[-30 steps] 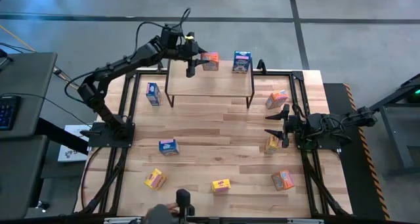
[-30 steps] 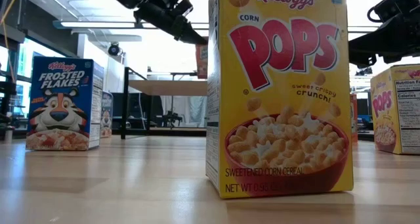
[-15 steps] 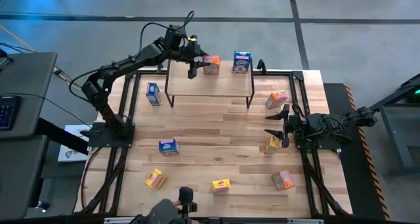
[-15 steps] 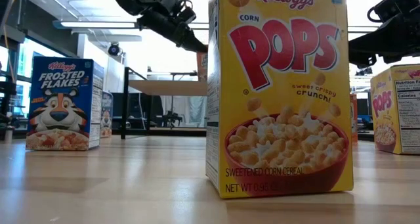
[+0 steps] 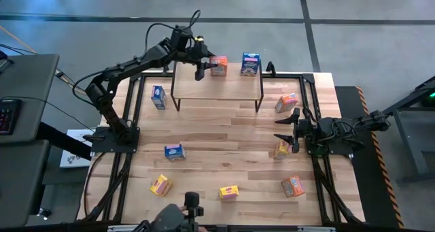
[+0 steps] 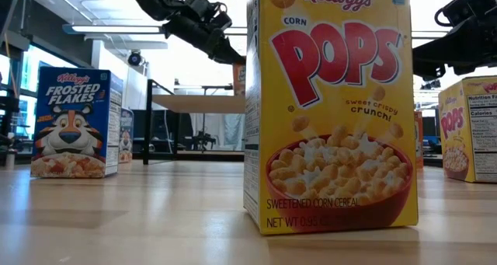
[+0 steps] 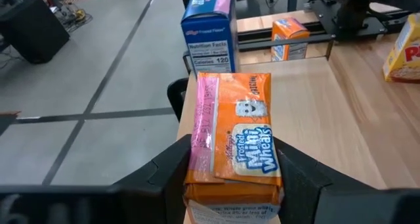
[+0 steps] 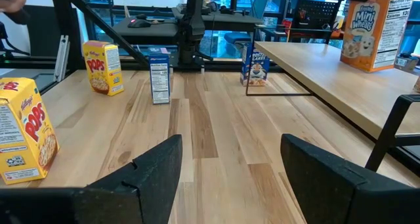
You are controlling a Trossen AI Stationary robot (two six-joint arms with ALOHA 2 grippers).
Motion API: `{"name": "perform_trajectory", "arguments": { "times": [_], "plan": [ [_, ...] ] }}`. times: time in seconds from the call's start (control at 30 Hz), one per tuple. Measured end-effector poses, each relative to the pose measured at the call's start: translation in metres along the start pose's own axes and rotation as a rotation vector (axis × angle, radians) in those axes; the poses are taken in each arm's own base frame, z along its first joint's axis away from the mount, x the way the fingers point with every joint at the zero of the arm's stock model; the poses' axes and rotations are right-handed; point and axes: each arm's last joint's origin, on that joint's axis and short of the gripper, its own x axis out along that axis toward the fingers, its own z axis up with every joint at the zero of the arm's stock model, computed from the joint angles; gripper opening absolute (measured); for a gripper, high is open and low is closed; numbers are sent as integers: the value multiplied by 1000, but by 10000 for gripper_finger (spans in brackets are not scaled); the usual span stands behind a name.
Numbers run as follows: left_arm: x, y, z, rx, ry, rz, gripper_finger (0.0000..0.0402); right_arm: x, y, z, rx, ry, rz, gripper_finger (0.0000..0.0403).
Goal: Stack cereal on shelf
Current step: Put the middle orange cereal box on the shelf, then put the middle yellow cereal box on the shelf
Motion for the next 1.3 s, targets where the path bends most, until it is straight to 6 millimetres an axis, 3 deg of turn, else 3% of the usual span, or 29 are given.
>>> {"name": "perform_trajectory", "arguments": {
  "times": [0.93,1.3],
  "plan": [
    [-1,3,2,-14,-27,24,248,0,0,0,0,0,0,252],
    [-17,2,15,9,-52,76,267,0,0,0,0,0,0,252]
  ]
}}
